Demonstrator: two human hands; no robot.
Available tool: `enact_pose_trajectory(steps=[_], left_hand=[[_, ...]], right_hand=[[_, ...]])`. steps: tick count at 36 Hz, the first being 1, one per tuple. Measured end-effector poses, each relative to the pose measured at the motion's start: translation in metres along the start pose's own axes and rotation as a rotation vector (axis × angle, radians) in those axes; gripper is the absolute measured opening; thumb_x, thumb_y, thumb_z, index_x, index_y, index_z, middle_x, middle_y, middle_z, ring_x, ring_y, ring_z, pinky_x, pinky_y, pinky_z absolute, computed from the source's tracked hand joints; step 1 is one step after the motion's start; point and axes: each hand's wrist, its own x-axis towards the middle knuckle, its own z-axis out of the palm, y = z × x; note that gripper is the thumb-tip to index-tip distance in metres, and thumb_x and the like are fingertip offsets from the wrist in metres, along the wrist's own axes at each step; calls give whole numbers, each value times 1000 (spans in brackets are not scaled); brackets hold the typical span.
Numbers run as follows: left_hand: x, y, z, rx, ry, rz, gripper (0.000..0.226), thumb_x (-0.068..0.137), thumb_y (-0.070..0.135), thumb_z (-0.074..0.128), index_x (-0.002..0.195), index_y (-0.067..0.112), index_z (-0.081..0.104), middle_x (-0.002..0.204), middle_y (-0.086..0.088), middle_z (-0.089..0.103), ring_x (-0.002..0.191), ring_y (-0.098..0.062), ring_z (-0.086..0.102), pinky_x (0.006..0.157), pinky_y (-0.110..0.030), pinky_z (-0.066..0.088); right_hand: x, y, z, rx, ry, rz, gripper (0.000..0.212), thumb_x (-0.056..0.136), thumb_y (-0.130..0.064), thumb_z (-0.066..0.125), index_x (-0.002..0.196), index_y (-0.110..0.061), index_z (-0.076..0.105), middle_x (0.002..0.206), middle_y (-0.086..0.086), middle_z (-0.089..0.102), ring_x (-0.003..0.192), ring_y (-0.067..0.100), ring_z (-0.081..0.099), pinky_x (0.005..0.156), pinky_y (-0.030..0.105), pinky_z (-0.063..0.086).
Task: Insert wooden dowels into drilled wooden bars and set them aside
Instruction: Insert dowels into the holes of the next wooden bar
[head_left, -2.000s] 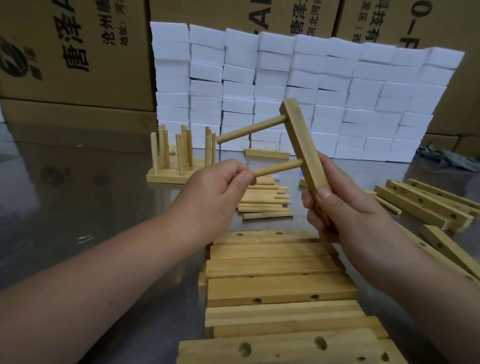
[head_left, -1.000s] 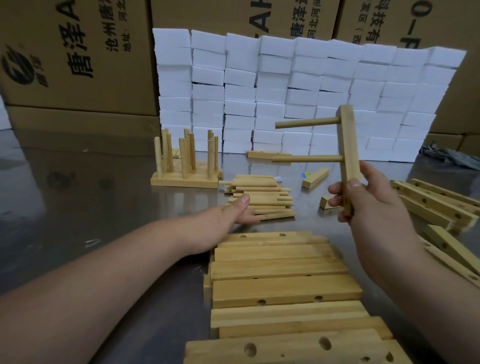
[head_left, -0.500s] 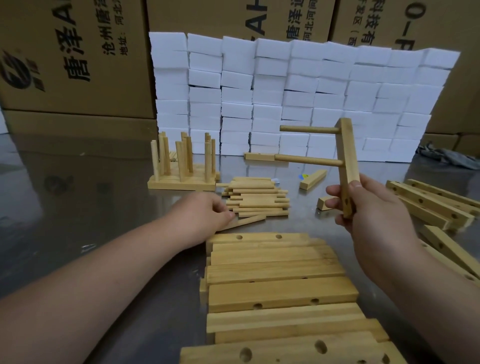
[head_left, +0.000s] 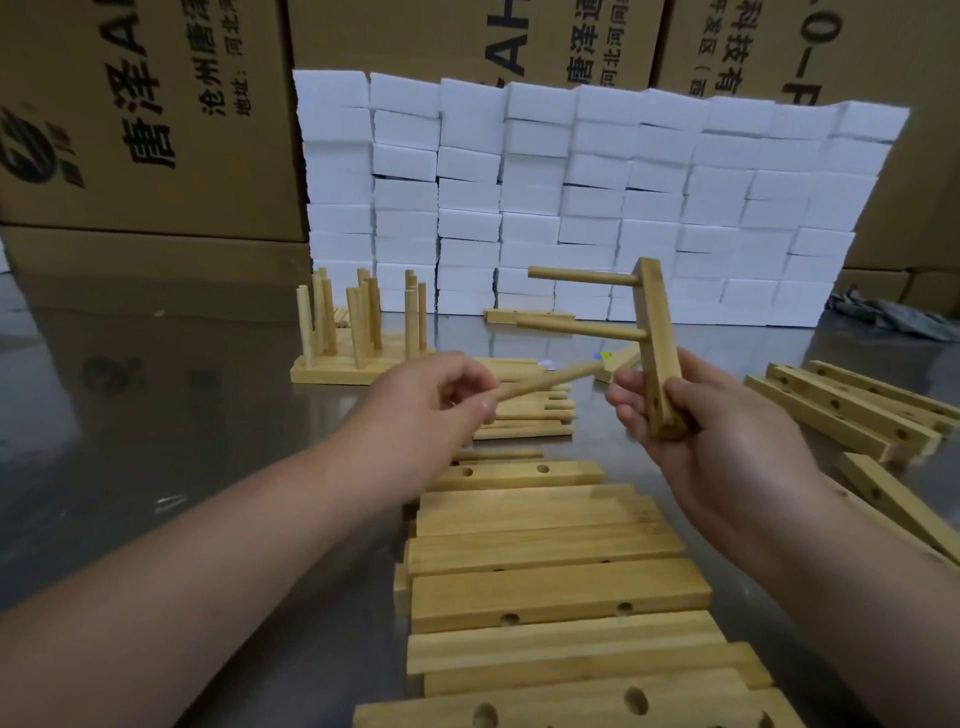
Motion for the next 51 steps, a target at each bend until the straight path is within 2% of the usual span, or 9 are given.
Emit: enact_pose_trajectory(steps=[4,8,12,17,22,28,38,45,51], left_hand=[[-10,11,4,47,-67,106,17,88,30,57,78,43,59,75,27,58,67,6,53,57,-9,41],[-14,16,4,99,-47,154,24,88,30,56,84,53,58,75,28,57,83,13,51,62,-4,41],[-14,16,4,136,-29,175,21,88,29,56,96,49,56,82,38,50,88,19,47,73,-3,34],[-15,16,4,179,-14,246,23,89,28,54,99,48,56,84,38,50,88,24,44,74,7,30],[-15,19,3,290,-9,355,32,88,33,46,116,30,63,79,22,53,88,8,47,68,-7,35],[-17,25,1,394,12,442,32,95,33,42,115,25,64,75,15,49,80,-4,49,61,-12,34],[-18,31,-1,495,-31,470,40,88,37,34,102,19,67,72,8,49,69,-9,47,57,-16,32],[-20,32,1,439,-10,443,30,96,30,39,105,19,66,75,12,48,74,-7,48,61,-18,35],[-21,33,5,327,2,370,35,87,40,34,101,25,63,77,16,48,80,-5,49,68,-23,41]], right_hand=[[-5,1,3,-10,-79,-24,46,98,-1,34,142,-15,37,89,14,73,83,18,71,69,24,57],[-6,0,4,13,-126,-39,44,99,-3,32,143,-11,35,89,15,73,88,23,71,74,26,57],[-7,-1,3,53,-166,-35,44,99,-2,31,142,-9,36,87,15,73,88,23,71,72,26,58],[-8,-1,2,54,-189,-38,40,99,-2,30,136,-8,45,87,15,72,90,25,70,73,26,57],[-10,2,2,25,-218,-54,36,99,-2,30,124,-13,54,85,13,72,89,24,70,73,26,57],[-12,4,2,-7,-208,-83,34,100,-4,31,122,-14,55,84,12,72,89,23,71,73,25,57],[-12,7,0,-148,-211,-152,36,100,-8,31,111,-27,60,82,2,70,89,17,70,74,21,55],[-11,10,-1,-213,-219,-208,37,101,-11,32,127,-26,52,84,0,70,92,18,69,77,22,54],[-13,9,-2,-283,-231,-248,39,101,-12,32,132,-27,49,85,-3,69,94,17,68,78,20,53]])
